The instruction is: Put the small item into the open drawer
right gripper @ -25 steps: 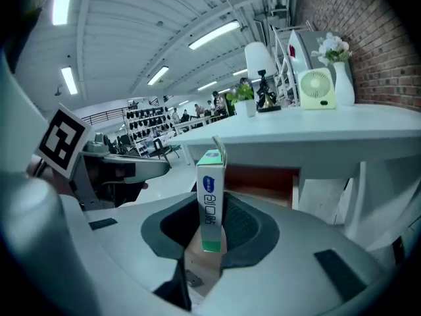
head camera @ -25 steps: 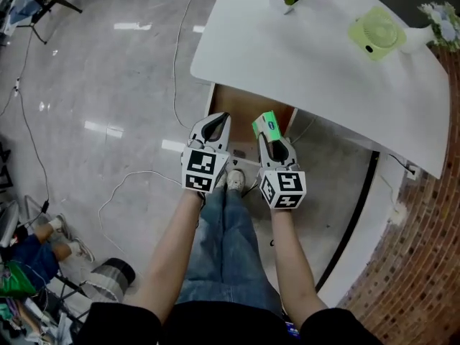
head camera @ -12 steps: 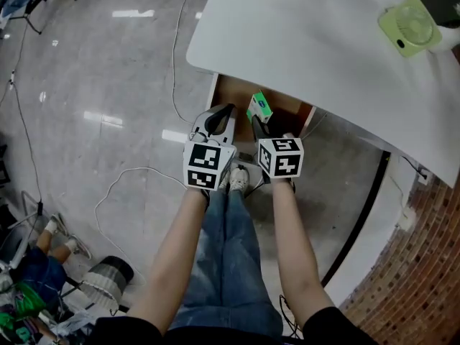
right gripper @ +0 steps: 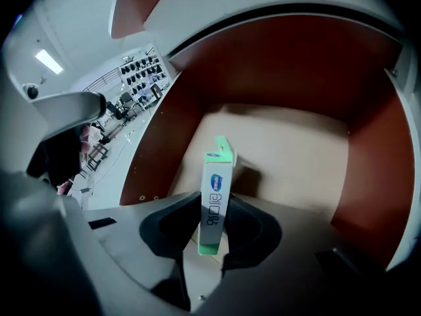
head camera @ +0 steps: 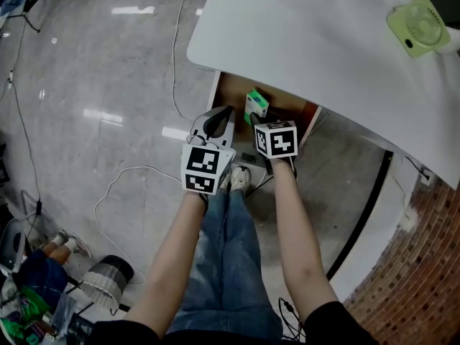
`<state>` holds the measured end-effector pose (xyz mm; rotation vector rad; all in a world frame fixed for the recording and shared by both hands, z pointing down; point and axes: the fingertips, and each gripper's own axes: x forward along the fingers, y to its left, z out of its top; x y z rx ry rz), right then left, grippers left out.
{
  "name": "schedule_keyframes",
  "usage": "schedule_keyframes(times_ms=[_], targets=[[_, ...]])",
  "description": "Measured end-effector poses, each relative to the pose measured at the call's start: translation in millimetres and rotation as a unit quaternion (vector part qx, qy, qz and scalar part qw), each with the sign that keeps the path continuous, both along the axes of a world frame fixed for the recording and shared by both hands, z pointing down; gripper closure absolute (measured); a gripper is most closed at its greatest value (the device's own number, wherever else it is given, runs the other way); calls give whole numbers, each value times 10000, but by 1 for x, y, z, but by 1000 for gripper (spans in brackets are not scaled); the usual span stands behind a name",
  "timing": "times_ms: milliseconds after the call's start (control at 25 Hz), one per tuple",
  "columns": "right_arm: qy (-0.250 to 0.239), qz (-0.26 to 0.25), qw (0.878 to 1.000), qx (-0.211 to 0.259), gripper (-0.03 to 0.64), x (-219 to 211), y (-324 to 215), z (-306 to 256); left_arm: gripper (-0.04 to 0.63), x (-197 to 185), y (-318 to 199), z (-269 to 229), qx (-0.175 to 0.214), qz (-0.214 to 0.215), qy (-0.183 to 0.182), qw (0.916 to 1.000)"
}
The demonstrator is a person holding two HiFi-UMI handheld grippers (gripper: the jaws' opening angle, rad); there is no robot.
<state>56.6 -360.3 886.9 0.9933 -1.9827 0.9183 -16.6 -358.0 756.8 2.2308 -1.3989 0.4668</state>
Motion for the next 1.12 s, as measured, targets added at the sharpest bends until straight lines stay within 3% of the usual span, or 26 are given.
schedule_keyframes(times_ms=[240,400,520,840,1120], targets=[[802,90,9960,386,470,22,-11,-4,574,1,1,-3,41,41,-27,10000],[893,471,9920,762,315,30,-21,-19,574,2,0,-4,34,18,-16,10000],[874,628,9902,886,284,33,-22,-27,574,2,2,-5,38,11,-4,10000],[582,890,9865,1245,295,37,-18,-59,574,9,8,-15,111,0,11,9999],[12,1431,9704,1944,434,48,10,-153,574,7,13,-64,244,75,-27,9997]])
